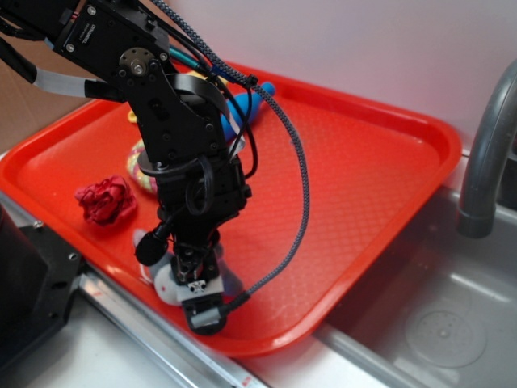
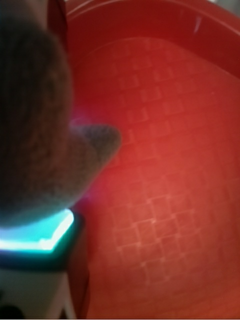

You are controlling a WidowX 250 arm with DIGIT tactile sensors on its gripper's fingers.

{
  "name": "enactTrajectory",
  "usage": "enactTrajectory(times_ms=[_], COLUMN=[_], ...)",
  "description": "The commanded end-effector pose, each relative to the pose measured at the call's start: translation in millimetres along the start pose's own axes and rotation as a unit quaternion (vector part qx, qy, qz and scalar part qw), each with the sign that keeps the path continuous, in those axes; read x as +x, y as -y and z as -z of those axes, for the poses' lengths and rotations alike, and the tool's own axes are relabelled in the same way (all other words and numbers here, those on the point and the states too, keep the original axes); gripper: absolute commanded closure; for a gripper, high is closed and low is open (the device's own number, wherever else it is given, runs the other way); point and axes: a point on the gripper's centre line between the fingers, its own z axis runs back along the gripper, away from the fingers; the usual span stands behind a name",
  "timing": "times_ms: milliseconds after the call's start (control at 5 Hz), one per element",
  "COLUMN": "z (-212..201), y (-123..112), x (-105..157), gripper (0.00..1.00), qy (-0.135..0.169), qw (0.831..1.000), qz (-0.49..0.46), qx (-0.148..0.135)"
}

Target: Grab the gray animal.

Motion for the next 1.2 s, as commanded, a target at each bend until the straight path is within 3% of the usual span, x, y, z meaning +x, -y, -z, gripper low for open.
enactTrajectory(times_ms=[0, 200, 400, 600, 800, 1000], z=[-33, -81, -132, -177, -213, -222], y=[-20, -41, -55, -64, -73, -81], x=[-1, -2, -7, -19, -39, -48], gripper=[1.00, 1.00, 1.00, 1.00, 1.00, 1.00], qy=[0.005, 0.018, 0.040, 0.072, 0.106, 0.104], qw=[0.998, 0.992, 0.979, 0.964, 0.946, 0.948], qz=[-0.064, -0.122, -0.195, -0.251, -0.301, -0.296], qx=[0.003, 0.004, 0.036, 0.051, 0.050, 0.048])
